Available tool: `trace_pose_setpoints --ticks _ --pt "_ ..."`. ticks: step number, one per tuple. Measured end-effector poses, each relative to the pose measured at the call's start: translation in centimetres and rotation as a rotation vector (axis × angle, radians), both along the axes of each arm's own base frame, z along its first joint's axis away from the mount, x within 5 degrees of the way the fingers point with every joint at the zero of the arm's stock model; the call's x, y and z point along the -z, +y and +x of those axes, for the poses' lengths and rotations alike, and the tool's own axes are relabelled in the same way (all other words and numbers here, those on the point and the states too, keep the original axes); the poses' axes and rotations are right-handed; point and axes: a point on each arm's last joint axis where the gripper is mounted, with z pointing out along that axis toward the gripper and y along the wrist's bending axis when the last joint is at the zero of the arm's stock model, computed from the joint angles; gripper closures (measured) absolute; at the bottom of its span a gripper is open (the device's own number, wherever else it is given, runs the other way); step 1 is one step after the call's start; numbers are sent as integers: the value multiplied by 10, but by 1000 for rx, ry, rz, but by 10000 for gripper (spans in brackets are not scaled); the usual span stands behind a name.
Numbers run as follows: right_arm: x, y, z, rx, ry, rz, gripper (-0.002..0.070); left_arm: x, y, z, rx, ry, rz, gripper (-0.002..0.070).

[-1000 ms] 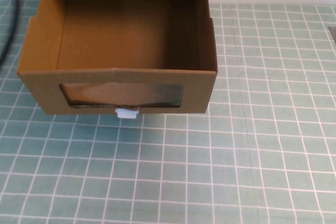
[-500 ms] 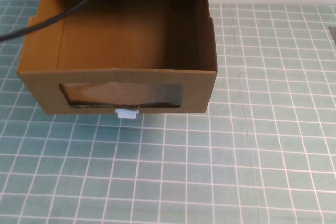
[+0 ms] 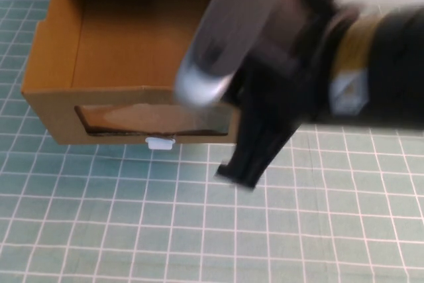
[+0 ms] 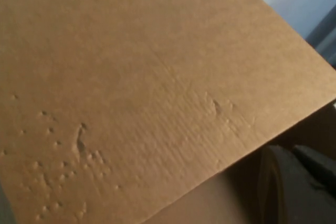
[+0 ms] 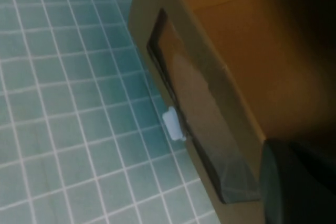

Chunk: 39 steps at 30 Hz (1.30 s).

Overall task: Close the shoe box
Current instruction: Close the shoe box with your right arm

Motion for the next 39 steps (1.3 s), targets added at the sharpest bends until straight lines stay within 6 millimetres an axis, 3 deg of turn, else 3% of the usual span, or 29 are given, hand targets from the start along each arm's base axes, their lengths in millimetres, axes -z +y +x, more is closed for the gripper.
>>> trace_pose_setpoints --ticks 5,10,24,27,34,39 --pt "49 38 -12 13 -150 -151 689 24 -4 21 11 78 -41 680" --pt "84 66 -15 -21 -182 -185 689 40 -5 33 11 120 -48 680" --pt "149 121 24 38 -450 -282 689 47 -6 40 -5 155 -76 680" --pt "149 120 42 91 -435 -249 689 47 -6 40 -4 156 -75 680" --pt "124 106 92 150 -397 -121 689 47 -6 40 1 161 -82 680" --pt "118 97 129 173 -383 -69 689 47 -7 39 6 165 -91 680"
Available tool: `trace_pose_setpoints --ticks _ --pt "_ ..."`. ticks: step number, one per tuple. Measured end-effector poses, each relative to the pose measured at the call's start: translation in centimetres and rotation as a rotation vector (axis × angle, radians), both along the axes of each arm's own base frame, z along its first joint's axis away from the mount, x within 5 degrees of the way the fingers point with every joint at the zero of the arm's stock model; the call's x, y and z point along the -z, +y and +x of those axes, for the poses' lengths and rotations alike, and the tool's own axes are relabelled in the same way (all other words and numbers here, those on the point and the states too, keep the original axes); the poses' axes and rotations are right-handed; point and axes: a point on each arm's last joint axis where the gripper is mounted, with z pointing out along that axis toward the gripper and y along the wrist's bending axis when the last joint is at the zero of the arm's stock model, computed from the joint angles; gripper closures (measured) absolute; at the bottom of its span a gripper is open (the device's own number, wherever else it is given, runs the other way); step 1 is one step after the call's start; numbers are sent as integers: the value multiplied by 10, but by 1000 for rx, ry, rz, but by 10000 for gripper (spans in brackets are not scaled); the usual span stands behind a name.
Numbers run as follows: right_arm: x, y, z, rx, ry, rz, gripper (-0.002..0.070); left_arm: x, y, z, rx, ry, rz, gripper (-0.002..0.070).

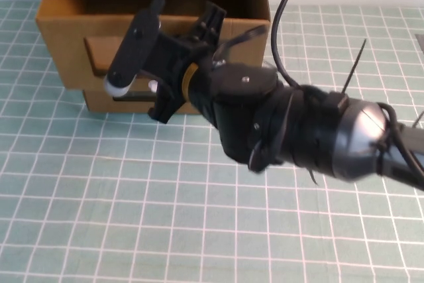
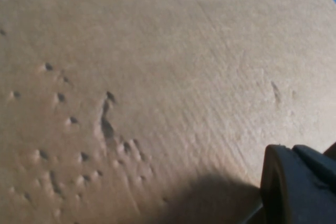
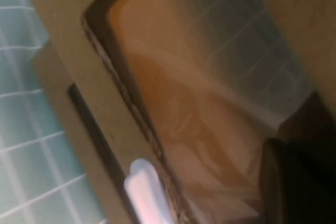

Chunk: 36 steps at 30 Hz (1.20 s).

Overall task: Close the shoe box
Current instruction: Close the shoe box with your right arm

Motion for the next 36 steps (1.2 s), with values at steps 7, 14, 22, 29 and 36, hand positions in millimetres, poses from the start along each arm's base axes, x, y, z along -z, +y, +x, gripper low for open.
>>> trace_pose_setpoints --ticks 7,14,22,29,36 --pt "12 4 39 8 3 15 689 -1 -1 1 -6 -5 -18 680" --pt "14 10 63 -21 -13 39 689 -1 -1 2 -12 -11 -23 680" --pt "11 3 91 -8 -24 89 690 -2 0 2 -18 -17 -27 680" --pt "16 -3 100 -5 -8 102 690 -2 -1 2 -16 -18 -32 680" --pt "3 0 91 -42 86 268 690 -3 -2 1 6 -29 -40 680"
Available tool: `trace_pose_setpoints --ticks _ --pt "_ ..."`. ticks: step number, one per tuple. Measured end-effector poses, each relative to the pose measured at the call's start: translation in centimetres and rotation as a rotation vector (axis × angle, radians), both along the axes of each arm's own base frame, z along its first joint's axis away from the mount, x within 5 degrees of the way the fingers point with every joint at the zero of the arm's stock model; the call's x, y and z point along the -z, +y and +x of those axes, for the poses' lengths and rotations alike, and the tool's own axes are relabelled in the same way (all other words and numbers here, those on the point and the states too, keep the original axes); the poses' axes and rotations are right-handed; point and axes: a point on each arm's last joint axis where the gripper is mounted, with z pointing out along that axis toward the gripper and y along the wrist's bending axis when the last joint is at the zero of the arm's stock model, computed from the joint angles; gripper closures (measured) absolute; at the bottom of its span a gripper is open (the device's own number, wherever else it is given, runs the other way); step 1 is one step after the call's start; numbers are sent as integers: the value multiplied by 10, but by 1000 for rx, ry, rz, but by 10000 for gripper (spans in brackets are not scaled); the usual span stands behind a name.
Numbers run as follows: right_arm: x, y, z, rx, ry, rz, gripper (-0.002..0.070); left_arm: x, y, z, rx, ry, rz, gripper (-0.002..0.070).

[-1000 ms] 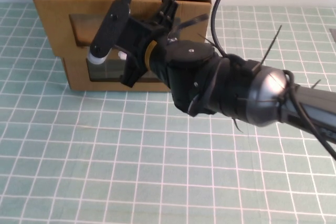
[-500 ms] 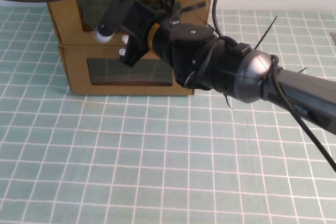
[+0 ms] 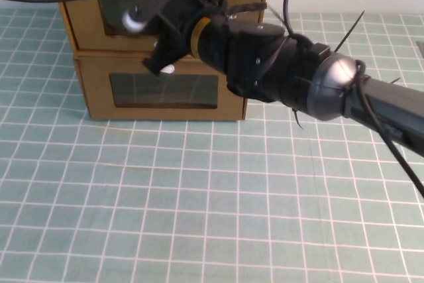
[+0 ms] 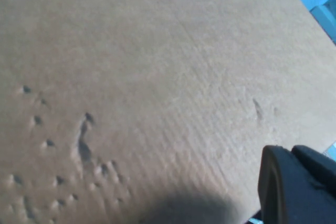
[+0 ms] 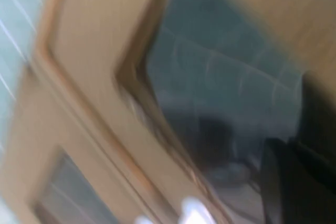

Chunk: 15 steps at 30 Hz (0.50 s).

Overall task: Close the shoe box
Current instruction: Close the shoe box with your right arm

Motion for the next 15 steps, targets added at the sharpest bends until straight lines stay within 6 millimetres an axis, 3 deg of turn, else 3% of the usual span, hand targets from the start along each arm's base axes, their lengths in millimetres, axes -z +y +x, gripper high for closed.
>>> trace_pose_setpoints --ticks 3,6,12,15 --pt "-19 4 -17 -4 69 134 690 -4 0 -2 4 -13 -1 680" --pt "-32 11 -46 -40 80 144 690 -10 0 -7 6 -28 -1 680" --pt "-49 14 -105 -14 31 -111 690 -35 4 -29 9 -89 52 680" --pt "-57 1 -119 35 53 -283 690 -48 5 -44 27 -109 90 680"
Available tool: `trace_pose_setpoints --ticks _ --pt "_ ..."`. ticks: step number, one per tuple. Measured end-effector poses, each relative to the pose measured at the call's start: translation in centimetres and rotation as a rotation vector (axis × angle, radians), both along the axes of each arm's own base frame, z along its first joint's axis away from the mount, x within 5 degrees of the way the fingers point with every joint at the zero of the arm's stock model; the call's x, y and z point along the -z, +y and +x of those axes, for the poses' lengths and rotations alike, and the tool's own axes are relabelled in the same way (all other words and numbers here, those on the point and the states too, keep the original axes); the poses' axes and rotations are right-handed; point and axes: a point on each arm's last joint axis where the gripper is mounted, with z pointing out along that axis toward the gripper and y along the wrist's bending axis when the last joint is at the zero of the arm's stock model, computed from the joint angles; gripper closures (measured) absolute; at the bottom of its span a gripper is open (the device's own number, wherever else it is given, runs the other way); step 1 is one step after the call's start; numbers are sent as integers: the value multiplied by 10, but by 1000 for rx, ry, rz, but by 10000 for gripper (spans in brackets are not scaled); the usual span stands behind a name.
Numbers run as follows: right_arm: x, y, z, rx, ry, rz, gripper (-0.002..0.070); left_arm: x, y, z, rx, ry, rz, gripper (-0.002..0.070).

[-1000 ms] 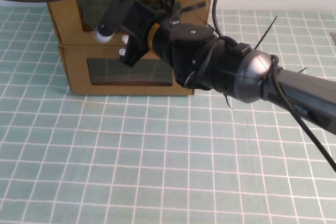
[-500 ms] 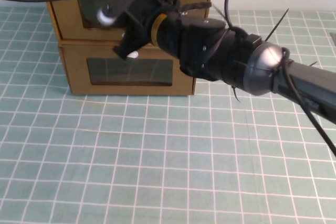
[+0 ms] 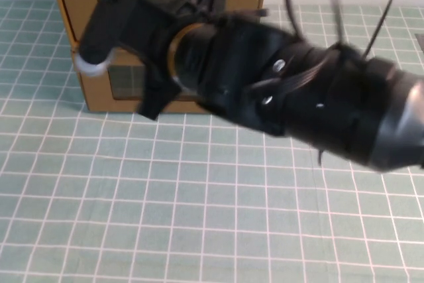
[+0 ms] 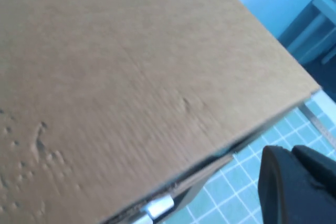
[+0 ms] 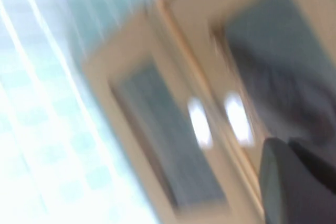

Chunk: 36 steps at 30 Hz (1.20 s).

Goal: Close the shoe box

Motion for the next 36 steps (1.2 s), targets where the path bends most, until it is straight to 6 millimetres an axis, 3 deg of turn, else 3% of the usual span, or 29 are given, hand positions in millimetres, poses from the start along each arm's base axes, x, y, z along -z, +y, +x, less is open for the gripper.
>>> trace_pose_setpoints --ticks 3,6,8,13,17,20,26,31,36 --pt "-10 -25 3 124 70 -133 690 -15 3 -19 6 -33 55 680" --pt "-23 -58 18 249 140 -135 690 -35 8 -42 -12 -91 114 680" --pt "-33 -85 30 313 201 -55 690 -45 12 -56 -30 -128 142 680" --pt "-68 -175 52 471 323 315 690 -63 17 -100 -66 -205 167 680" --pt "-102 -242 35 549 301 615 690 -58 21 -132 -96 -235 170 680" --pt "-109 -276 12 587 250 777 690 -48 24 -155 -135 -269 159 680" --pt "-88 -307 -52 594 70 988 690 -12 35 -207 -267 -361 113 680" --pt "-40 -314 -100 574 -54 1047 690 25 46 -235 -422 -453 23 680" --pt "11 -315 -145 597 0 1016 690 71 50 -258 -482 -434 -20 680"
